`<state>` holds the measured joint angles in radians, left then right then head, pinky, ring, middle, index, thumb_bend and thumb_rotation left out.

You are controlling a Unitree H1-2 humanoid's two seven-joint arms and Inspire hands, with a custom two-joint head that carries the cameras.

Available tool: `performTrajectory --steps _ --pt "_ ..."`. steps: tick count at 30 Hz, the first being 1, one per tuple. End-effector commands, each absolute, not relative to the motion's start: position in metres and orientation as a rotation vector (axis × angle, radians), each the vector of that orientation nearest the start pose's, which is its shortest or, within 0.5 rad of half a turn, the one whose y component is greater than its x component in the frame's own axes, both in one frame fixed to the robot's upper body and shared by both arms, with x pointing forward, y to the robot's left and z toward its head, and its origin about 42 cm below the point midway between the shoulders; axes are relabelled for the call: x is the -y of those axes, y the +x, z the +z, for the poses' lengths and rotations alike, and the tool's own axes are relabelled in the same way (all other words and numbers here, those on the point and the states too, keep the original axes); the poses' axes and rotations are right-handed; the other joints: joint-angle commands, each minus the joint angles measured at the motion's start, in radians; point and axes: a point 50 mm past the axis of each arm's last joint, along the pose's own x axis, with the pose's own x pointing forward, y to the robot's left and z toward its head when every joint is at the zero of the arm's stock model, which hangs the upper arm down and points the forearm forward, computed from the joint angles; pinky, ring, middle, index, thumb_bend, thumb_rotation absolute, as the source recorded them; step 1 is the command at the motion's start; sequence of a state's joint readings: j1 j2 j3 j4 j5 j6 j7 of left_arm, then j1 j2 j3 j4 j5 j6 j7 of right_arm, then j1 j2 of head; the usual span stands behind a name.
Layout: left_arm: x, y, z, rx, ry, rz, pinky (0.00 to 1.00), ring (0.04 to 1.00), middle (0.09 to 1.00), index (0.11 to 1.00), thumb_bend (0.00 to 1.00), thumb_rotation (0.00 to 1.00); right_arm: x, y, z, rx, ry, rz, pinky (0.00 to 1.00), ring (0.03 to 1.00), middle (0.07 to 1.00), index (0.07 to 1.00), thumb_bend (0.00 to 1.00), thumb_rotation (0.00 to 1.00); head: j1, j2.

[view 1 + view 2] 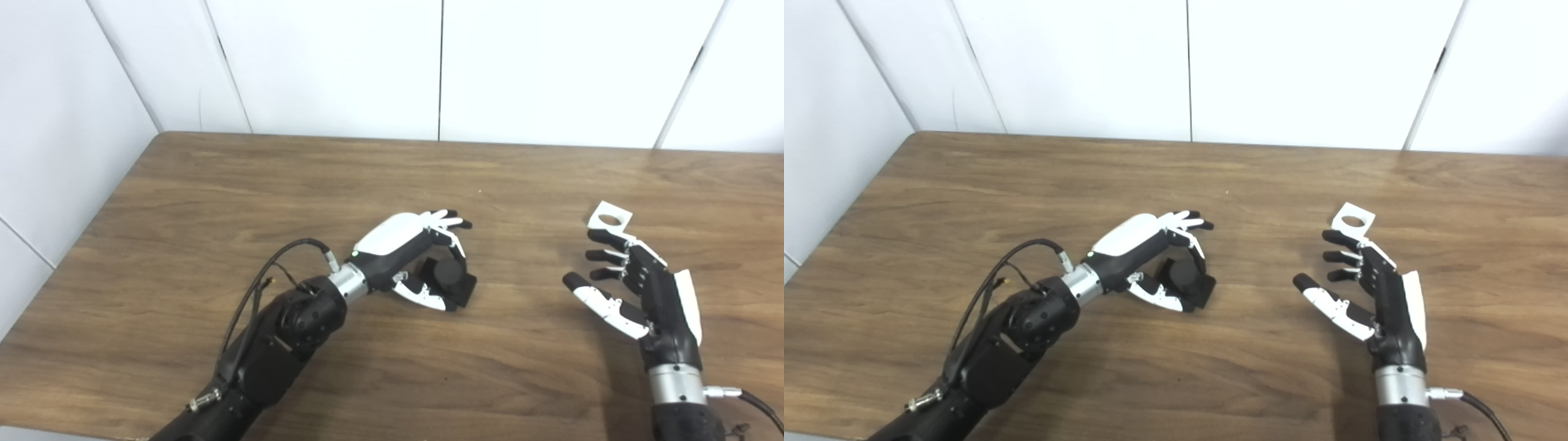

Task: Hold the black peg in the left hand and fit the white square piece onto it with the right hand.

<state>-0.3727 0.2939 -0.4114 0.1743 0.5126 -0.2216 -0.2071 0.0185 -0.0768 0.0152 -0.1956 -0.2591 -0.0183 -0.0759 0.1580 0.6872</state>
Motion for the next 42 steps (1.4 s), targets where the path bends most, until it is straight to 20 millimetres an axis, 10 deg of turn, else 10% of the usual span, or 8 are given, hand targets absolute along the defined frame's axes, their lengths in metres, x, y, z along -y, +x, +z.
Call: performTrajectory --steps 1,17,30,42 --pt "-0.156 0.369 0.144 0.375 0.932 -0.752 1.0 0.997 0.926 0.494 0.52 0.08 0.23 0.279 0.166 0.303 -0.321 -0.086 0.56 0.683 0.769 0.703 0.62 0.36 0.001 0.0" --pt "-0.144 0.362 0.141 0.368 0.909 -0.82 1.0 1.0 0.936 0.493 0.52 0.08 0.233 0.279 0.17 0.297 -0.343 -0.095 0.56 0.685 0.778 0.715 0.62 0.37 -0.039 0.007" --pt "-0.181 0.356 0.147 0.372 0.894 -0.813 0.99 0.989 0.92 0.493 0.52 0.08 0.221 0.283 0.178 0.306 -0.328 -0.133 0.56 0.7 0.787 0.722 0.62 0.33 -0.393 0.011" --pt "-0.19 0.357 0.145 0.387 0.882 -0.825 0.97 0.978 0.912 0.492 0.52 0.07 0.229 0.297 0.197 0.331 -0.357 -0.154 0.55 0.686 0.793 0.722 0.66 0.38 -0.454 0.0"
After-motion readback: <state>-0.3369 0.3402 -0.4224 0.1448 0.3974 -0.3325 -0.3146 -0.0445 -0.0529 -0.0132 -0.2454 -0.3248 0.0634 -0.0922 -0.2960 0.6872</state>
